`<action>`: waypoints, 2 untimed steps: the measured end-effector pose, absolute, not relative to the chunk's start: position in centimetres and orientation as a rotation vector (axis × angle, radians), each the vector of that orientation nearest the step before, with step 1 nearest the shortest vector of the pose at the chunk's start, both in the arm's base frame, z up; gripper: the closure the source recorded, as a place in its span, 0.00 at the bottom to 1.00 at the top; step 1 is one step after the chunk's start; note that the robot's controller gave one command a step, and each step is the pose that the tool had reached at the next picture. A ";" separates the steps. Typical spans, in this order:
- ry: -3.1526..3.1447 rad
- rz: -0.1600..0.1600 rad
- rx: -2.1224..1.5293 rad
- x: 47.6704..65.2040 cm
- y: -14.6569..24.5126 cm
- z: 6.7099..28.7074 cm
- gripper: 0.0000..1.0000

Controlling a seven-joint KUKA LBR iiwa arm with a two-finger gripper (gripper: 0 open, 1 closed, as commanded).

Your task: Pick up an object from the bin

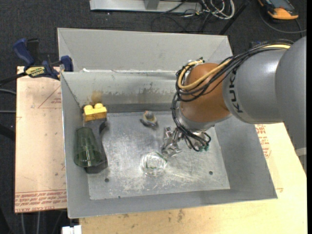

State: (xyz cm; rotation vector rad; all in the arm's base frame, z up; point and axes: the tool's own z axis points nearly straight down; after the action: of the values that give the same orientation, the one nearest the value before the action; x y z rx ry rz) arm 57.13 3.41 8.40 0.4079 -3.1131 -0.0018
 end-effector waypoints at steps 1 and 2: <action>-3.114 -0.002 0.407 57.2 3.4 8.4 1.00; -3.115 -0.002 0.406 57.2 3.4 8.4 1.00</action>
Offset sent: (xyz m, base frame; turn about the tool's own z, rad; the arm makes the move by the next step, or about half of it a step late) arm 0.0000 0.0000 0.0000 0.0000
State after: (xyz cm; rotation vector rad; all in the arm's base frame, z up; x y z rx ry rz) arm 57.16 3.40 8.41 0.4060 -3.1147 -0.0023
